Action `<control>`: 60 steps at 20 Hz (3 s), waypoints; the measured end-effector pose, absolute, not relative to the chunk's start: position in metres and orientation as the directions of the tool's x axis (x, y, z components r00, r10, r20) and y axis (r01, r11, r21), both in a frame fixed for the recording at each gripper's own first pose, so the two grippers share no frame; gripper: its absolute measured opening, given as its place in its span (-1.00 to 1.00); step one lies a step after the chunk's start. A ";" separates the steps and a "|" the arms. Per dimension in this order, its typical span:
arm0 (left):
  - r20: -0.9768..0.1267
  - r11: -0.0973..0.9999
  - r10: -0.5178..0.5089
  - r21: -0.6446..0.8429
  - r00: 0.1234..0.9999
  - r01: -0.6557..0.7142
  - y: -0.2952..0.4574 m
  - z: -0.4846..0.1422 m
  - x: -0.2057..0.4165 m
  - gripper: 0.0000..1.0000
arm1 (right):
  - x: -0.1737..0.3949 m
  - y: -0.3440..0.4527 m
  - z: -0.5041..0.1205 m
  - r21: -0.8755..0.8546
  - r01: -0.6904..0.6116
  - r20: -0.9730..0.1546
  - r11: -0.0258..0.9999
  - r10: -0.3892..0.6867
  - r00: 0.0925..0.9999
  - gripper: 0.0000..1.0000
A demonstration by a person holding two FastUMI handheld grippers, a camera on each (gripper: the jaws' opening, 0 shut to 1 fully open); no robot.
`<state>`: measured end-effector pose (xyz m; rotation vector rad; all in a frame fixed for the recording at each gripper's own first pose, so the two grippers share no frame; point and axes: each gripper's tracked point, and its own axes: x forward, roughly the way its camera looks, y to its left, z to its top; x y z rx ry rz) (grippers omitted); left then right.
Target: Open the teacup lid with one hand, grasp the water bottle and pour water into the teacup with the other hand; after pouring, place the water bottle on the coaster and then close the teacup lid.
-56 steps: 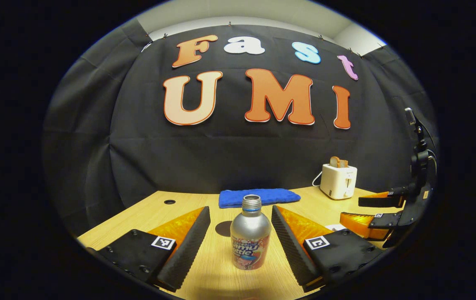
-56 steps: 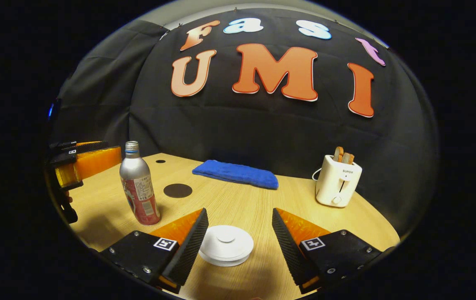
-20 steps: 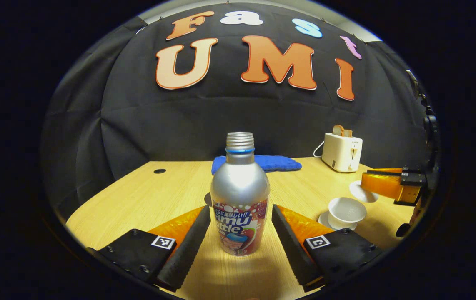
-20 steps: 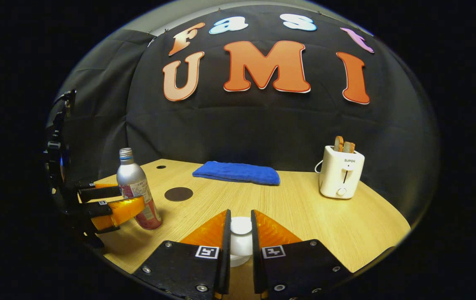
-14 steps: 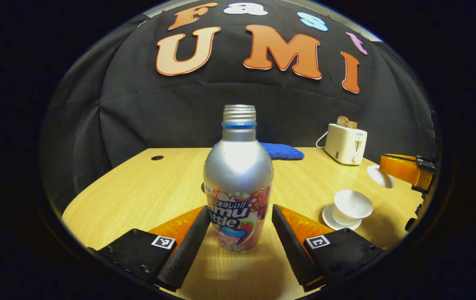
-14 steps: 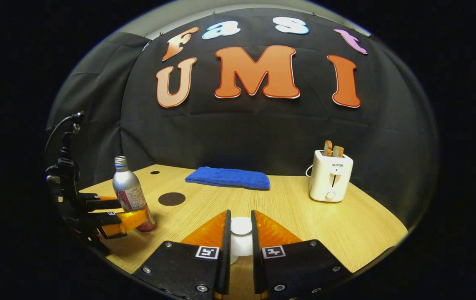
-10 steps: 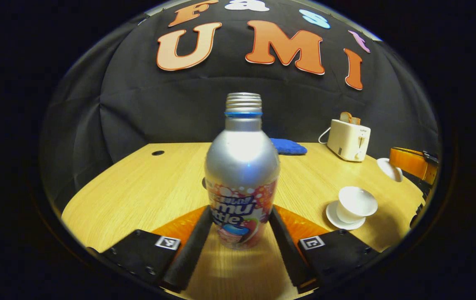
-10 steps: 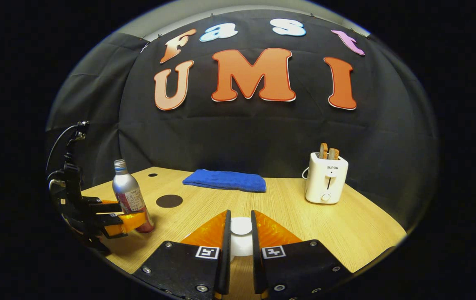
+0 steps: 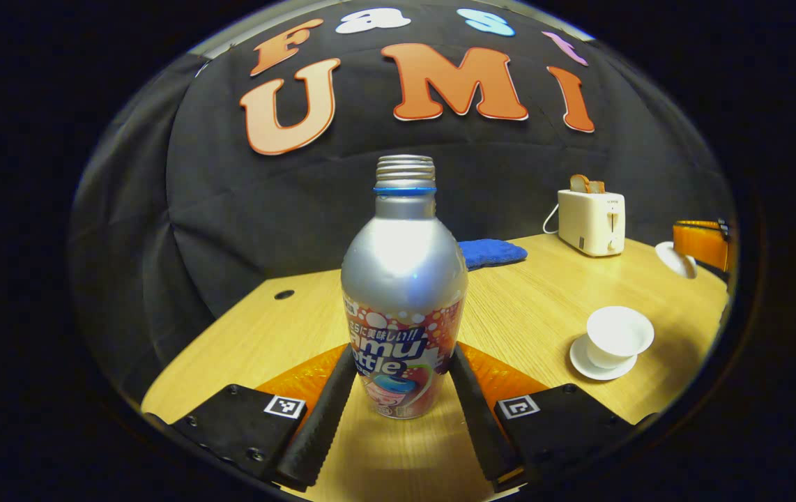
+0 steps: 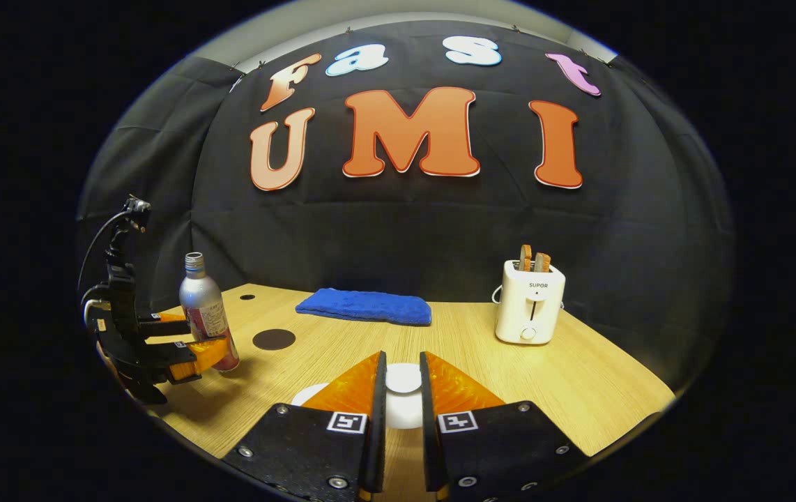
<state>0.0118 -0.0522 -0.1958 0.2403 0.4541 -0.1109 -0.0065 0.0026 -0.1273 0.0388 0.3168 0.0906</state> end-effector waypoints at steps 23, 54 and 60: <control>-0.337 0.420 -0.042 0.848 0.940 0.323 -0.085 -0.181 0.031 0.67 | -0.025 -0.052 -0.124 0.050 0.003 -0.283 0.999 0.011 0.959 -0.54; -0.250 -0.261 -0.163 0.944 0.954 0.203 -0.119 -0.145 0.038 0.62 | -0.035 -0.061 -0.128 0.069 0.015 -0.285 0.998 0.005 0.958 -0.54; -0.238 -0.324 -0.175 0.930 0.955 0.172 -0.122 -0.137 0.036 0.62 | -0.036 -0.060 -0.129 0.075 0.013 -0.283 0.997 0.009 0.959 -0.54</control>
